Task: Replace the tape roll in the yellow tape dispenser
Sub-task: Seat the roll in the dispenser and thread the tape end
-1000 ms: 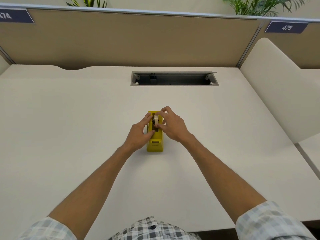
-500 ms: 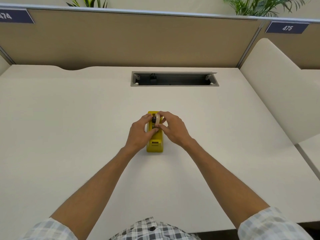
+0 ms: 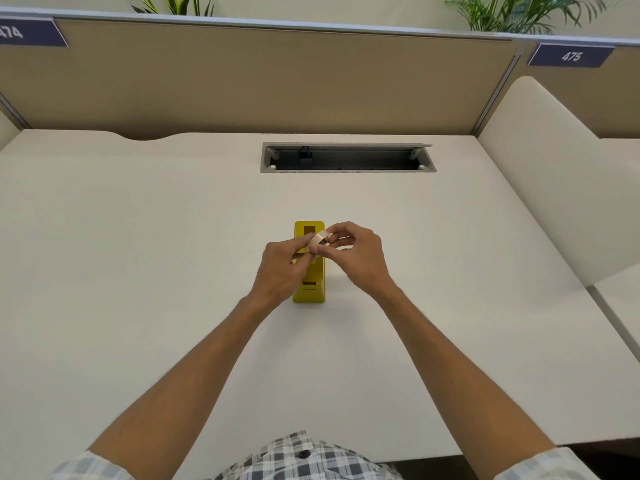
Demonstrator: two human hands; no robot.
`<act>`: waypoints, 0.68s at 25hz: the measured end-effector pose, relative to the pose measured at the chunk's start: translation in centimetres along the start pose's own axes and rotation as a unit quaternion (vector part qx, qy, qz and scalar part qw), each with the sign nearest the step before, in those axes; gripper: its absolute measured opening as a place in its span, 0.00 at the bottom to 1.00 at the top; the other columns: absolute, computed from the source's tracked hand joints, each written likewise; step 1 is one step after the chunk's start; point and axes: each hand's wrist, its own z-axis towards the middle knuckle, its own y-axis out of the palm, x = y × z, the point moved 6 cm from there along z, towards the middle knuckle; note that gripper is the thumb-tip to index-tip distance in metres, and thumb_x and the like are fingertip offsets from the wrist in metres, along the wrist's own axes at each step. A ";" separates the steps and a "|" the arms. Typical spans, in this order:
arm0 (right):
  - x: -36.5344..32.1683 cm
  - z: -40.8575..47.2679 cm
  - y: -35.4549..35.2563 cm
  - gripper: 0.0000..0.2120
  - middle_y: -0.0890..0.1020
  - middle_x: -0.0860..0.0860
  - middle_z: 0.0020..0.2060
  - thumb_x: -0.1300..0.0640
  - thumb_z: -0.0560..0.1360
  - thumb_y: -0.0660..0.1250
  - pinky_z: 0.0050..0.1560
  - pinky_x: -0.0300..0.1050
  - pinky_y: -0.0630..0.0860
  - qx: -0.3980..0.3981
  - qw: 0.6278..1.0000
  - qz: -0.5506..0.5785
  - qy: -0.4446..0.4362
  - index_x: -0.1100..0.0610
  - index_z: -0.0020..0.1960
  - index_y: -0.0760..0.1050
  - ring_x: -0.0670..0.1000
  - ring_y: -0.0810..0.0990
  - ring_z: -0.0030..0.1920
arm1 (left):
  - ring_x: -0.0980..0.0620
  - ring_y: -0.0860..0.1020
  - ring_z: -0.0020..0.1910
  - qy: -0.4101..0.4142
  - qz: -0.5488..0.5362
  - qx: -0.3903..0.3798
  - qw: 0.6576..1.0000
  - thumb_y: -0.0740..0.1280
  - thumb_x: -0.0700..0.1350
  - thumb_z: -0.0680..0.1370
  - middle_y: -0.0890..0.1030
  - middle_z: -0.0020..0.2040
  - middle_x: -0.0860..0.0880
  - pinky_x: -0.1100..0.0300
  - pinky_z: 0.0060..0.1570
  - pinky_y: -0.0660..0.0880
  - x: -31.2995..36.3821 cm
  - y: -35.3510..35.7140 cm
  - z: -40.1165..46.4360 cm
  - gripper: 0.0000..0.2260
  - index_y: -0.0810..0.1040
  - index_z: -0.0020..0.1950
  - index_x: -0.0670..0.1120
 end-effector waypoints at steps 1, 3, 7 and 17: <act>-0.2 -0.1 -0.3 0.19 0.83 0.50 0.42 0.49 0.63 0.81 0.44 0.39 0.80 -0.004 1.000 -0.009 -0.005 0.53 0.49 0.81 0.44 0.83 0.40 | 0.52 0.83 0.48 -0.002 -0.006 -0.004 1.000 0.67 0.45 0.78 0.85 0.48 0.53 0.50 0.50 0.80 0.1 -0.1 0.0 0.12 0.80 0.61 0.54; -0.7 -0.3 -0.9 0.23 0.82 0.46 0.47 0.48 0.64 0.80 0.43 0.36 0.80 -0.019 0.999 -0.038 -0.026 0.51 0.55 0.79 0.43 0.83 0.42 | 0.52 0.83 0.51 -0.009 -0.012 -0.022 1.000 0.67 0.44 0.78 0.85 0.51 0.52 0.51 0.54 0.79 0.1 -0.2 0.1 0.13 0.79 0.63 0.50; -0.9 -0.4 -0.9 0.22 0.80 0.45 0.58 0.55 0.69 0.77 0.46 0.37 0.79 -0.108 0.992 -0.053 -0.033 0.50 0.62 0.78 0.43 0.84 0.45 | 0.54 0.82 0.52 -0.016 -0.040 -0.090 0.995 0.68 0.43 0.78 0.85 0.52 0.51 0.56 0.57 0.77 0.3 -0.5 0.3 0.13 0.79 0.62 0.50; -1.2 -0.4 -0.7 0.09 0.85 0.44 0.45 0.52 0.70 0.76 0.46 0.35 0.78 -0.098 0.994 -0.050 -0.028 0.49 0.50 0.83 0.43 0.84 0.42 | 0.59 0.80 0.56 -0.031 -0.025 -0.154 0.987 0.62 0.40 0.81 0.82 0.57 0.53 0.69 0.55 0.74 0.8 -1.2 0.8 0.10 0.72 0.61 0.50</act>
